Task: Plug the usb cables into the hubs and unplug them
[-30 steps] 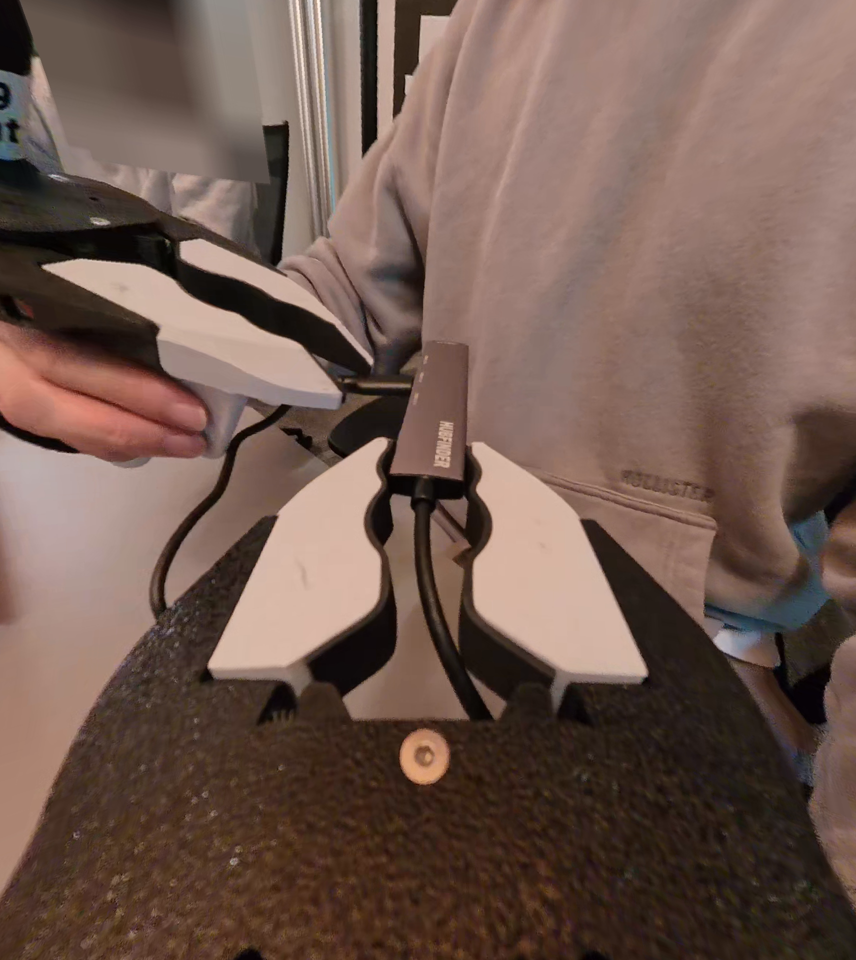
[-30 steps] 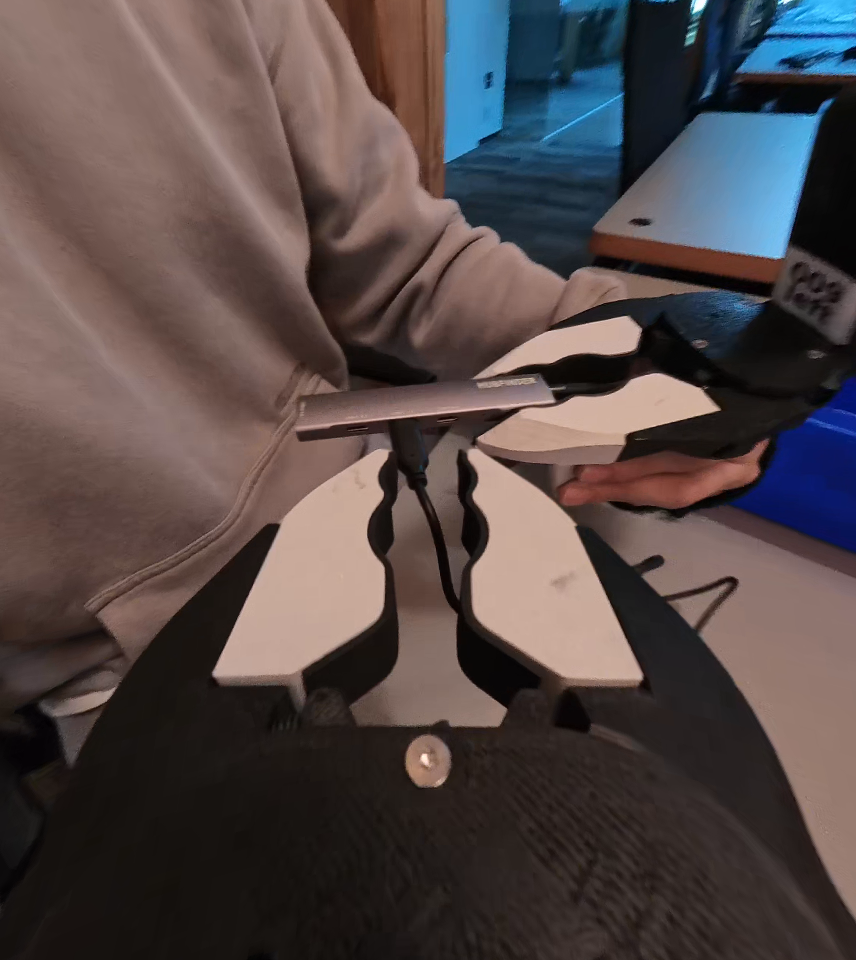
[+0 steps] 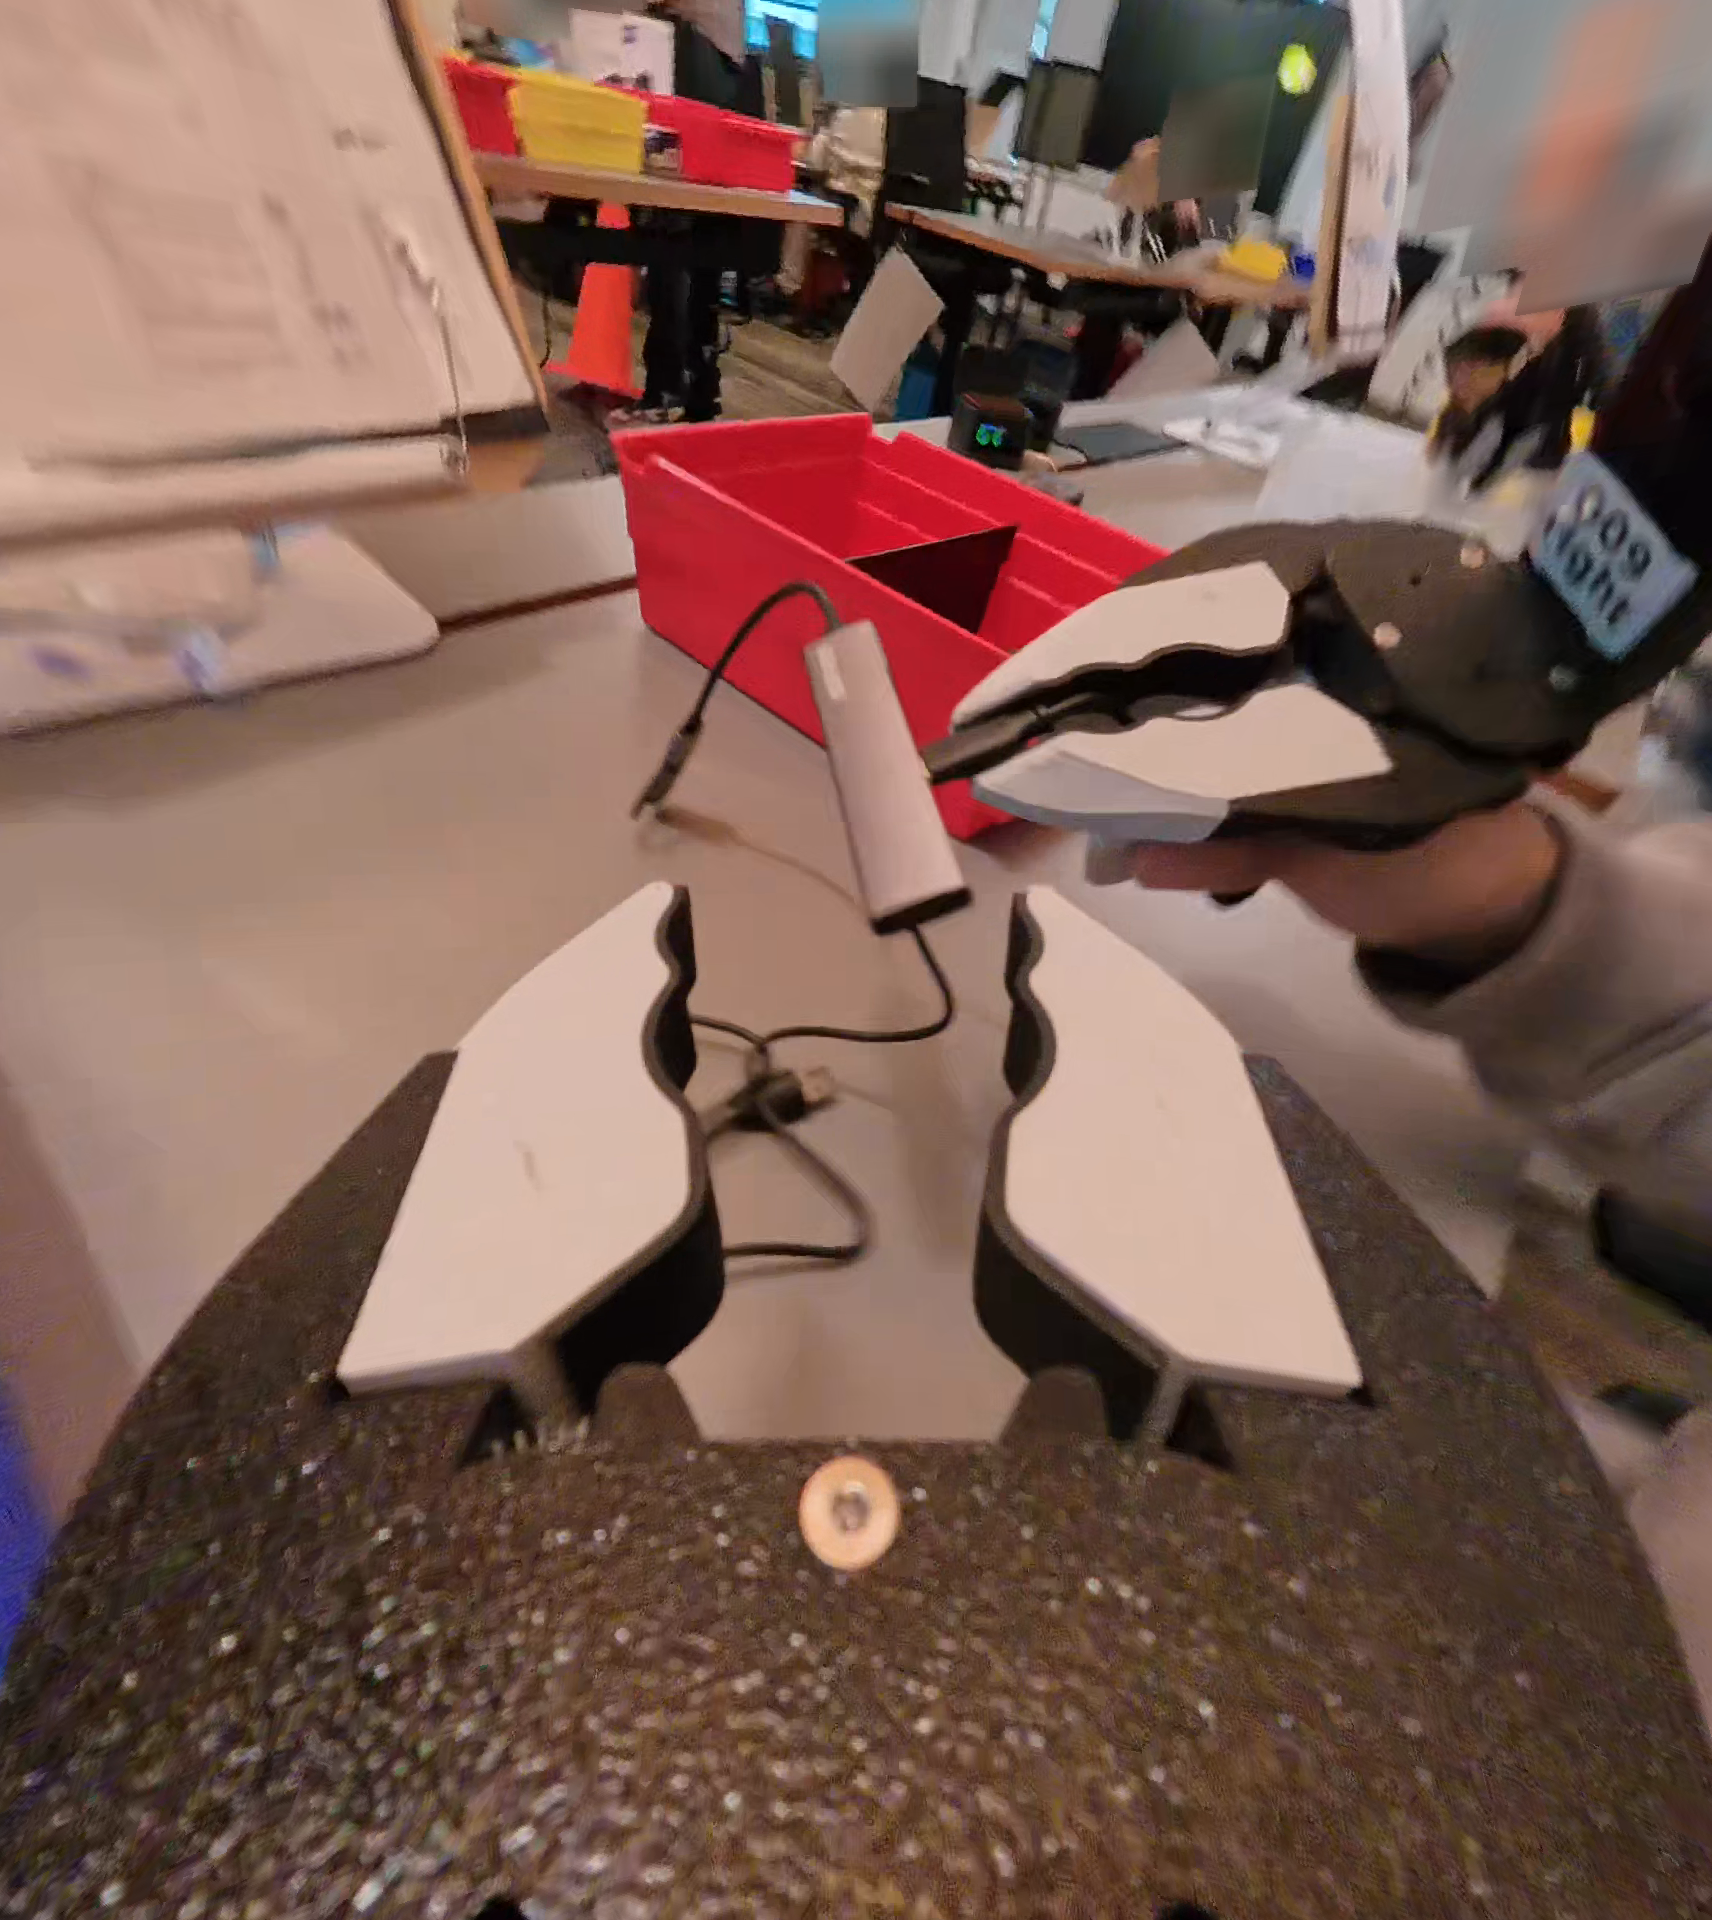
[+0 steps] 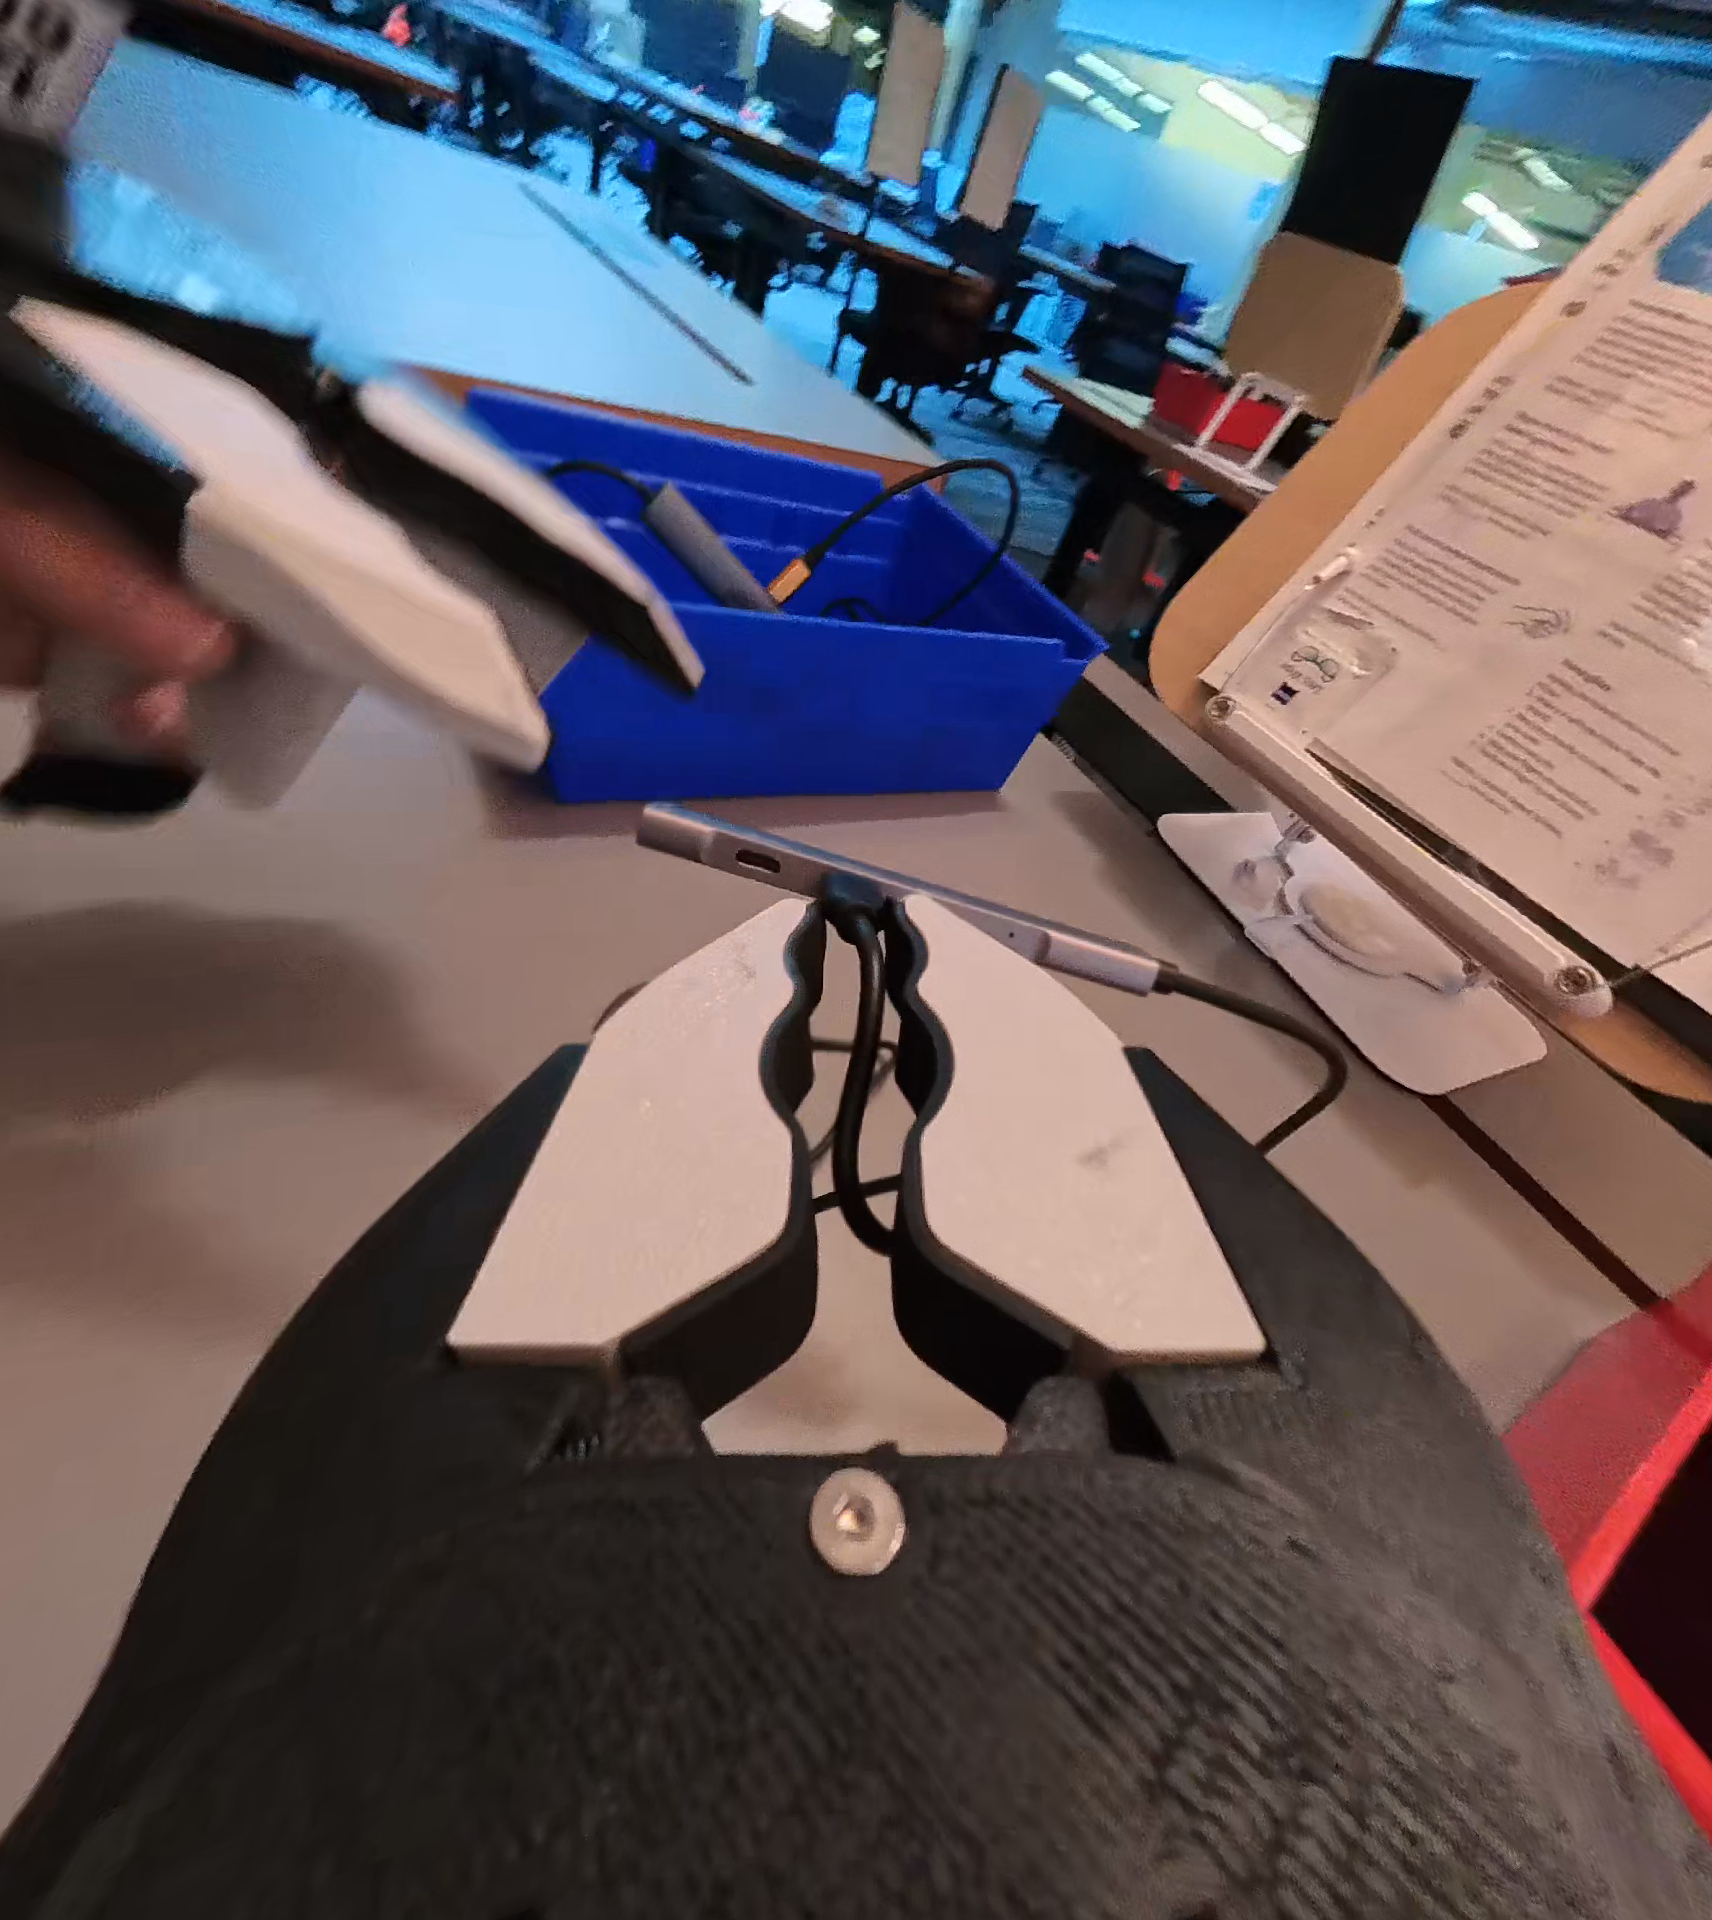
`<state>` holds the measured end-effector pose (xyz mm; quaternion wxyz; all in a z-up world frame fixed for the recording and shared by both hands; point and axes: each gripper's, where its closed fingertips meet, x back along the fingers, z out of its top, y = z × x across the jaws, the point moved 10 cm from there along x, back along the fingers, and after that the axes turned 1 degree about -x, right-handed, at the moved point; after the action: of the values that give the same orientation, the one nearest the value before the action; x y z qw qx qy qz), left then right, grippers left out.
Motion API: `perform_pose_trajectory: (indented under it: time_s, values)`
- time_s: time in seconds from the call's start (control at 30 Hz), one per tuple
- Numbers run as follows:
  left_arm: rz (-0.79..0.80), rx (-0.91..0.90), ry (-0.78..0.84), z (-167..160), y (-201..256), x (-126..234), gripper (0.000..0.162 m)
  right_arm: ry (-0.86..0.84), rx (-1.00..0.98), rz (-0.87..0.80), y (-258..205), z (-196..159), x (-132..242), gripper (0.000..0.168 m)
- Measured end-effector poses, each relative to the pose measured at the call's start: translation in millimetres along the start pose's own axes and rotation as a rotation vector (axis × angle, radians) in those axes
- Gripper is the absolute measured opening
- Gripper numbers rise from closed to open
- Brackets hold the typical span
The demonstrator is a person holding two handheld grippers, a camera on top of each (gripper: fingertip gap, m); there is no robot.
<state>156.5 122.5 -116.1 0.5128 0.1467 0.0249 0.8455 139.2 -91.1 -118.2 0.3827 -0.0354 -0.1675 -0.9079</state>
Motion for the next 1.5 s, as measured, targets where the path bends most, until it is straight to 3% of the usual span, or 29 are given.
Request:
perform_pose_trajectory:
  time_s: [0.17, 0.27, 0.37, 0.77, 1.0, 1.17, 1.23, 1.33, 1.43, 1.5]
  values:
    - [-0.044, 0.367, 0.042, -30, 11, -17, 0.052, 0.062, -0.021, -0.022, -17, -5, -8, 0.011]
    - [-0.035, 0.450, 0.151, -34, 10, -22, 0.033, 0.059, -0.031, -0.037, -22, -9, -10, 0.011]
    - [0.017, 0.403, 0.180, -35, 8, -26, 0.024, 0.055, -0.055, -0.058, -24, -12, -10, 0.011]
    - [0.147, 0.280, 0.168, -36, 11, -37, 0.023, 0.081, -0.120, -0.115, -36, -16, -16, 0.011]
    - [0.231, 0.112, 0.169, -34, 16, -37, 0.024, 0.110, -0.128, -0.104, -35, -19, -16, 0.011]
    - [0.222, 0.129, 0.154, -33, 18, -34, 0.033, 0.096, -0.095, -0.112, -37, -20, -14, 0.010]
    - [0.214, 0.134, 0.128, -35, 17, -34, 0.024, 0.105, -0.095, -0.115, -39, -22, -13, 0.010]
    - [0.189, 0.172, 0.141, -36, 18, -30, 0.024, 0.091, -0.050, -0.124, -44, -22, -12, 0.009]
    - [0.149, 0.210, 0.123, -36, 20, -26, 0.033, 0.061, 0.027, -0.137, -52, -22, -11, 0.007]
    - [0.162, 0.195, 0.095, -38, 20, -24, 0.022, 0.049, 0.056, -0.154, -56, -21, -9, 0.006]
